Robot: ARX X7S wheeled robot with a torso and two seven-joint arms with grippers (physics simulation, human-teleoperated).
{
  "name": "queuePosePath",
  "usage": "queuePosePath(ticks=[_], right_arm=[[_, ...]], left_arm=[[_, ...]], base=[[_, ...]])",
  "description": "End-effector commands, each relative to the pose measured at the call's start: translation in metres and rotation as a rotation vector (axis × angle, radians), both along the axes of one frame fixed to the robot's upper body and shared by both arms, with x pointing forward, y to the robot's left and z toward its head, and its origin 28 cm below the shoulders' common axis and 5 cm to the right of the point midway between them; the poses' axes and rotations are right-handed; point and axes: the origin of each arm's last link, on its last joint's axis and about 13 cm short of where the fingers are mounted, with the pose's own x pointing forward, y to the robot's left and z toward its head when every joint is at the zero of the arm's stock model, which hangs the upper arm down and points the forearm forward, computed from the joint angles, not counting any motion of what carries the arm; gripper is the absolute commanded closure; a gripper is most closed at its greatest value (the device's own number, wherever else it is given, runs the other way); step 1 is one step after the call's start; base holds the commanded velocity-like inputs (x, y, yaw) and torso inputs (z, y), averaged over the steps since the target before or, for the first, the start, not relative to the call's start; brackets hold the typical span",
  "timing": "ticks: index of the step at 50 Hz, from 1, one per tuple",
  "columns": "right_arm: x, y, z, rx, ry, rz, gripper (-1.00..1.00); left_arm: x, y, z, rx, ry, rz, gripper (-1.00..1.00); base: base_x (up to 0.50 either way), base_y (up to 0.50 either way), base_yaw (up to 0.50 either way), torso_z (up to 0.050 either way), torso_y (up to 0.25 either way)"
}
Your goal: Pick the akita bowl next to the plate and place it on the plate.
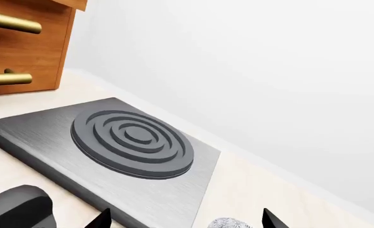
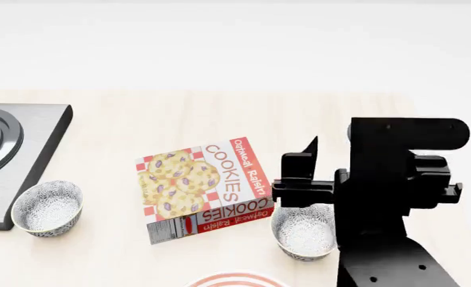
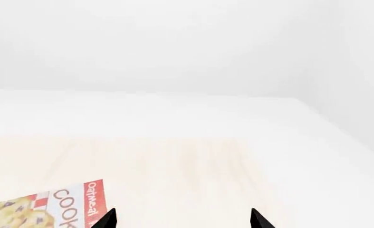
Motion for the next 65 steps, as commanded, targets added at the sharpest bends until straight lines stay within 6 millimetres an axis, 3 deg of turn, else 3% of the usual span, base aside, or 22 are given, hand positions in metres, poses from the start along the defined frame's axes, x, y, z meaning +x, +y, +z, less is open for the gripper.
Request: queuePosePath(ticks=[1, 10, 25, 65], right_arm=[[0.028, -0.008, 0.015, 0.012, 0.118, 0.007, -1.00], [0.047, -0.009, 0.024, 0.015, 0.181, 0.022, -1.00], [0.066, -0.018, 0.020, 0.101, 0.334, 0.031, -1.00], [0.089, -0.025, -0.019, 0.172, 0.512, -0.015, -1.00]], left_arm=[[0.000, 0.000, 0.003, 0.000, 0.001, 0.000, -1.00], [0.000, 0.000, -0.001, 0.000, 0.002, -0.001, -1.00], [0.000, 0.000, -0.003, -0.002, 0.002, -0.001, -1.00], [0.004, 0.002, -0.011, 0.005, 0.003, -0.005, -1.00]], base=[[0.00, 0.00, 0.00, 0.000, 0.000], [0.00, 0.00, 0.00, 0.000, 0.000], [0.00, 0.00, 0.00, 0.000, 0.000], [0.00, 0.00, 0.00, 0.000, 0.000]])
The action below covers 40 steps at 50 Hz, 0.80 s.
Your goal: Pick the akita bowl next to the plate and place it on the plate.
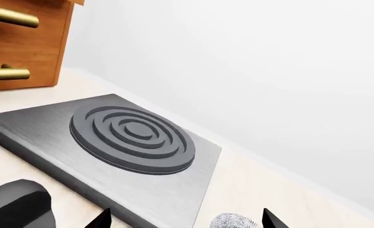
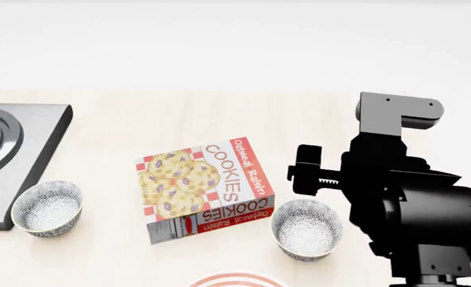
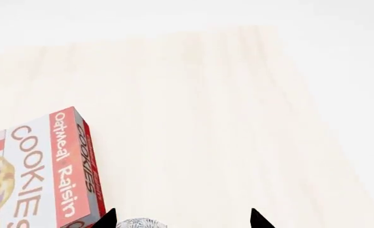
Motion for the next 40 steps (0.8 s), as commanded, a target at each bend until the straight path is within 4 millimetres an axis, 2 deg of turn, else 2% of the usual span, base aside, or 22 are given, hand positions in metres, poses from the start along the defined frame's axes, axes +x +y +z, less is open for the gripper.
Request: queuePosePath(ticks=[1, 12, 40], right_arm=[[0.002, -0.001, -0.014, 0.021, 0.040, -0.010, -1.00], [0.000, -0.001, -0.026, 0.047, 0.073, 0.012, -1.00], [-0.002, -0.004, -0.044, 0.150, 0.125, -0.032, -1.00]], left_arm=[[0.000, 0.000, -0.001, 0.000, 0.001, 0.000, -1.00], [-0.001, 0.000, 0.000, 0.000, -0.001, 0.000, -1.00], [-0.002, -0.001, 0.002, 0.000, 0.000, 0.004, -1.00]], base=[[0.00, 0.00, 0.00, 0.000, 0.000], [0.00, 0.00, 0.00, 0.000, 0.000], [0.00, 0.00, 0.00, 0.000, 0.000]])
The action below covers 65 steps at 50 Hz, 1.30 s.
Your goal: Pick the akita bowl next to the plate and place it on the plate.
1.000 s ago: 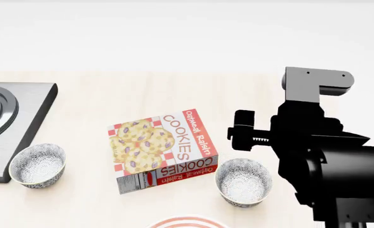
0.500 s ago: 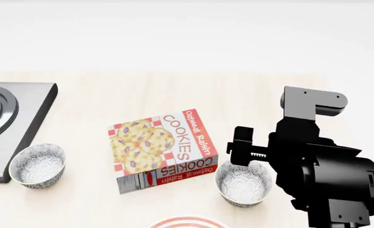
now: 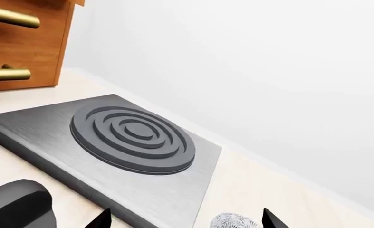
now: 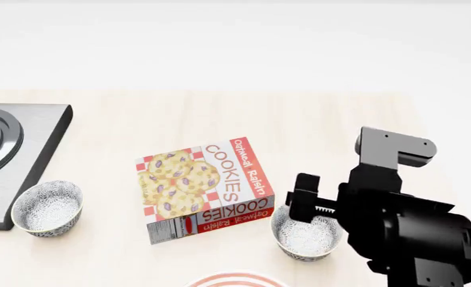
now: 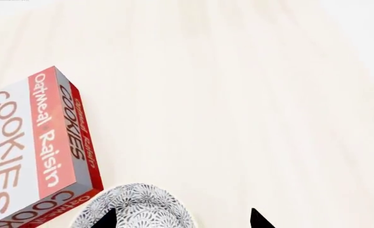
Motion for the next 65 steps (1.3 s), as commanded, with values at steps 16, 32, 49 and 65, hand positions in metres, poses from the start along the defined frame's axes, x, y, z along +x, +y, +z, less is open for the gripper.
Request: queuePosePath(ticks=[16, 32, 49, 65], right_arm=[[-0.003, -0.003, -0.016, 0.090, 0.045, -0.015, -1.00], [-0.004, -0.005, -0.024, 0.082, 0.059, -0.035, -1.00], [-0.007, -0.007, -0.031, 0.123, 0.076, -0.034, -1.00], [-0.007, -0.009, -0.037, 0.172, 0.074, -0.058, -1.00]], left_arm=[[-0.002, -0.001, 0.005, -0.003, 0.001, 0.003, -1.00], [-0.001, -0.001, 0.004, -0.004, 0.002, 0.003, -1.00], [-0.001, -0.001, 0.003, -0.001, 0.001, 0.002, -1.00], [-0.002, -0.001, 0.005, -0.001, 0.001, 0.003, -1.00]], base=[[0.00, 0.00, 0.00, 0.000, 0.000], [0.00, 0.00, 0.00, 0.000, 0.000], [0.00, 0.00, 0.00, 0.000, 0.000], [0.00, 0.00, 0.00, 0.000, 0.001]])
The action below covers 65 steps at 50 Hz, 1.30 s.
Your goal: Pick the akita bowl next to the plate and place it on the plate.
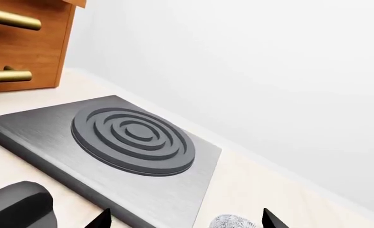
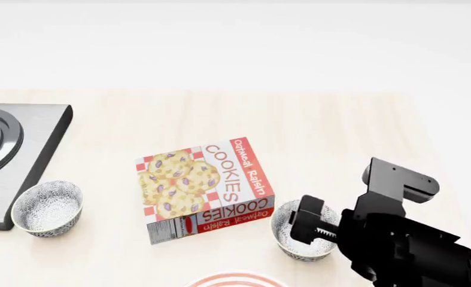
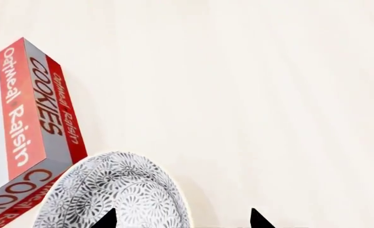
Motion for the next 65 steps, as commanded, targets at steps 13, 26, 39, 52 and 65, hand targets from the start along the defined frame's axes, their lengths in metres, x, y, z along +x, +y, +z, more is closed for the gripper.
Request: queuePosePath(ticks=[13, 26, 39, 52, 65], right_arm=[[-0.003, 0.000, -0.009, 0.041, 0.019, 0.010, -1.00], [-0.002, 0.001, -0.011, 0.068, 0.033, 0.018, -1.00], [-0.003, 0.001, -0.012, 0.077, 0.043, 0.010, -1.00], [-0.003, 0.000, -0.015, 0.093, 0.051, 0.007, -1.00], [-0.003, 0.000, -0.017, 0.095, 0.057, 0.012, -1.00]], left_arm=[[0.001, 0.001, -0.002, 0.000, 0.000, 0.000, -1.00], [0.001, 0.000, -0.001, 0.004, -0.002, 0.001, -1.00], [0.001, 0.000, -0.001, 0.003, -0.002, 0.002, -1.00], [-0.001, 0.000, 0.000, 0.003, -0.002, 0.003, -1.00], [-0.001, -0.001, 0.000, 0.010, -0.004, 0.003, -1.00]], base=[[0.00, 0.00, 0.00, 0.000, 0.000], [0.00, 0.00, 0.00, 0.000, 0.000], [0.00, 0.00, 0.00, 0.000, 0.000], [0.00, 0.00, 0.00, 0.000, 0.000], [0.00, 0.00, 0.00, 0.000, 0.000]])
